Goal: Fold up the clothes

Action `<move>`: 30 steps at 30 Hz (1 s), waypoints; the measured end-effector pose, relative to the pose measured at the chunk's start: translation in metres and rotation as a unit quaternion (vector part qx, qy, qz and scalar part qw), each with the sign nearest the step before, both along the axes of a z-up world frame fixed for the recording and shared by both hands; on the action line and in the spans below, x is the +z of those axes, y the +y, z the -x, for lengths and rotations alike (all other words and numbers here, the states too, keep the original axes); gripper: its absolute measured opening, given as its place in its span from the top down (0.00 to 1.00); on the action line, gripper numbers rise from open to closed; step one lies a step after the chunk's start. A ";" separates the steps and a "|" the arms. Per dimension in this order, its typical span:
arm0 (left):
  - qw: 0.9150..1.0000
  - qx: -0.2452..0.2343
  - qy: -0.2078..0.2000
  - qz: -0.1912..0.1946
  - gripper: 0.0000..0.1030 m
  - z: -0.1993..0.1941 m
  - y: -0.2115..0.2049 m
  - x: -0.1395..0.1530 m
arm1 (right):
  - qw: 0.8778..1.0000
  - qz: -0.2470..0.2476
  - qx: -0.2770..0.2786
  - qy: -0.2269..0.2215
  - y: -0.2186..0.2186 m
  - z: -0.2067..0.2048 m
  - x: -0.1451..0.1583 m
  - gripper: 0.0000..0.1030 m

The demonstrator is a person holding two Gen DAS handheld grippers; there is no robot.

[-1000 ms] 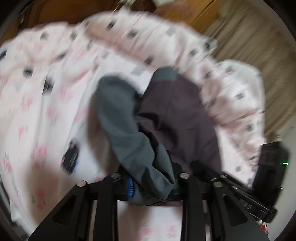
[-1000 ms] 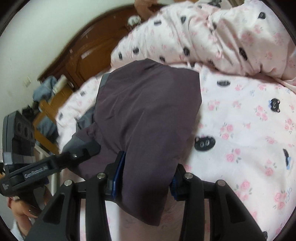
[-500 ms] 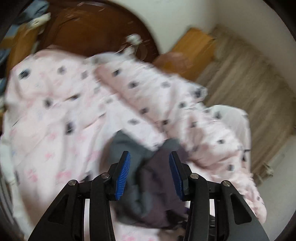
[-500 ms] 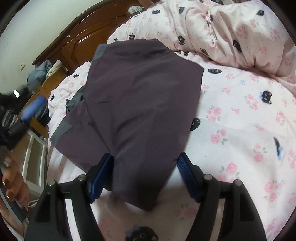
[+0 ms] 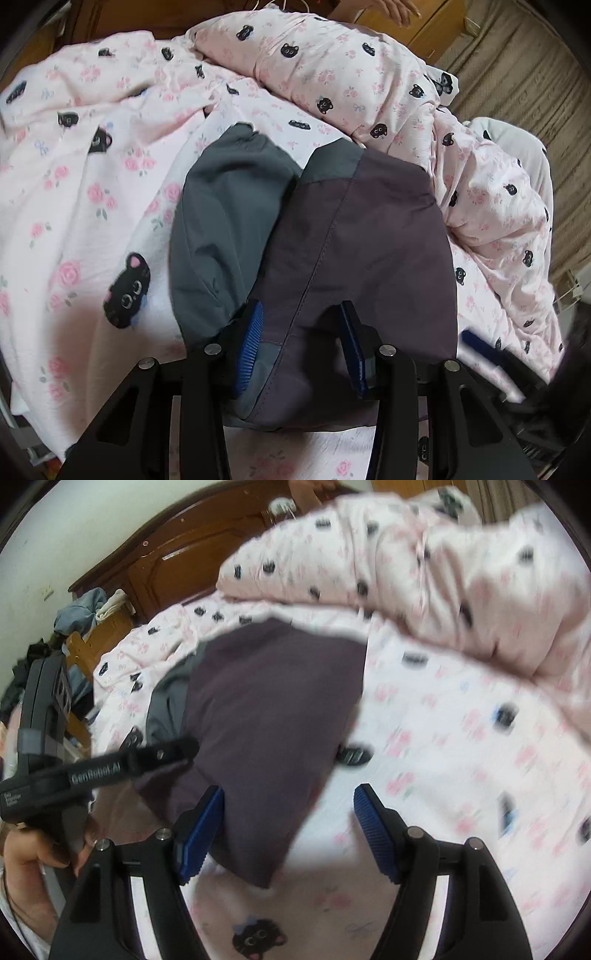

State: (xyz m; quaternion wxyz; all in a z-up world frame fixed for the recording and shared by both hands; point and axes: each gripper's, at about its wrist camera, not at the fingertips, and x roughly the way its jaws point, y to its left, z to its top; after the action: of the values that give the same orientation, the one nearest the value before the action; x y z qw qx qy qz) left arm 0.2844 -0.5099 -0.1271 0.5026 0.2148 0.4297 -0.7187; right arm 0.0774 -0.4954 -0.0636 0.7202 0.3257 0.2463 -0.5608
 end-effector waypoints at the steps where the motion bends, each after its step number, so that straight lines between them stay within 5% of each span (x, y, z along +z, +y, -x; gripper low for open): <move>1: 1.000 -0.001 -0.010 0.003 0.63 0.003 0.002 0.000 | 1.000 0.011 0.001 0.005 -0.002 -0.001 0.008 0.29; 8: 1.000 0.021 0.002 -0.007 0.63 -0.001 -0.006 -0.001 | 0.998 0.059 0.016 0.023 -0.036 -0.016 0.048 0.29; 12: 1.000 0.026 -0.012 -0.003 0.63 0.001 -0.004 -0.002 | 0.999 0.030 0.037 0.011 -0.077 -0.032 0.033 0.29; 18: 0.999 0.027 -0.018 -0.010 0.63 0.000 -0.006 -0.009 | 0.998 -0.056 0.025 0.008 -0.120 -0.039 -0.028 0.27; 24: 1.000 0.022 -0.016 -0.012 0.63 -0.001 -0.007 -0.009 | 0.998 -0.066 0.022 -0.002 -0.120 -0.031 -0.043 0.27; 30: 1.000 0.026 0.009 -0.014 0.63 -0.008 -0.005 -0.008 | 0.998 -0.006 0.040 -0.038 -0.084 -0.021 -0.001 0.27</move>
State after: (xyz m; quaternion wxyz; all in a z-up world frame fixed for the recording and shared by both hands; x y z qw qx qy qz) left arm 0.2922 -0.5153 -0.1352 0.5141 0.2044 0.4495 -0.7014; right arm 0.0983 -0.5799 -0.0646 0.7489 0.3410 0.2345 -0.5175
